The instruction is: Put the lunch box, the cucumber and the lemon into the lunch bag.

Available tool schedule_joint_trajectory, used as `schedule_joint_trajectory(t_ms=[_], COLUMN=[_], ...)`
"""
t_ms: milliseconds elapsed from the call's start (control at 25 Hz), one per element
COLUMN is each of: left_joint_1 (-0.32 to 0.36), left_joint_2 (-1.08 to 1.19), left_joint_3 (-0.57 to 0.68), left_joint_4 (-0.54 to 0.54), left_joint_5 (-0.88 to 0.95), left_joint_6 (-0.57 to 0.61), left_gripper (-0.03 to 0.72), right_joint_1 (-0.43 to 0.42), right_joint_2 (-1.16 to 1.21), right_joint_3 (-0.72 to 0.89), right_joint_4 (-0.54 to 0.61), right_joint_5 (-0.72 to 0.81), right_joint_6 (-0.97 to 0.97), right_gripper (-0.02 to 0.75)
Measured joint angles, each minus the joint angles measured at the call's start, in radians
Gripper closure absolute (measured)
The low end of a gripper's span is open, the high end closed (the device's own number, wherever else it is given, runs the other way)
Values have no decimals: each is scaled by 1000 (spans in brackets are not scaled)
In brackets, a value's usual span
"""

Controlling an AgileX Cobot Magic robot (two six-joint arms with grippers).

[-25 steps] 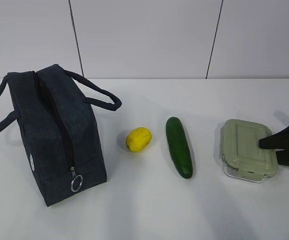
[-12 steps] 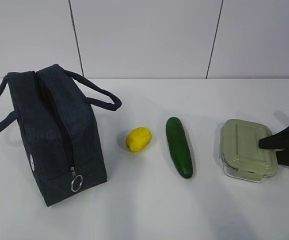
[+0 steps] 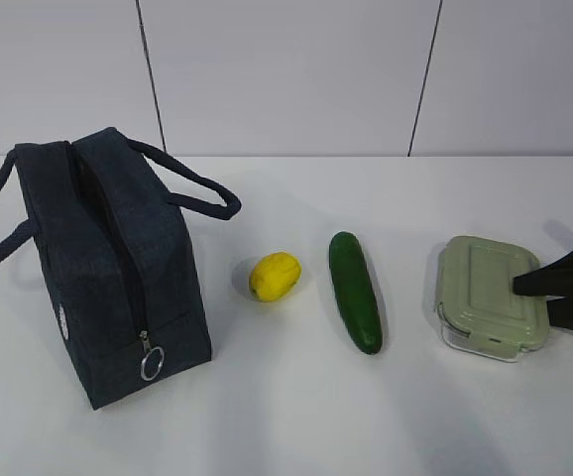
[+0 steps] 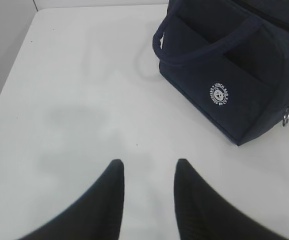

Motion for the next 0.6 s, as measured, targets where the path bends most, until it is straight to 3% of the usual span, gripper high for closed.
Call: schedule_joint_trajectory(t_ms=[600], left_joint_1=[0], left_joint_2=[0], left_joint_3=[0], left_joint_4=[0], left_joint_5=[0], left_joint_6=[0], left_gripper=[447], right_joint_1=[35], right_joint_2=[-34], right_joint_3=[0], right_joint_4=[-22], right_joint_5=[-28], right_joint_6=[42], right_gripper=[381])
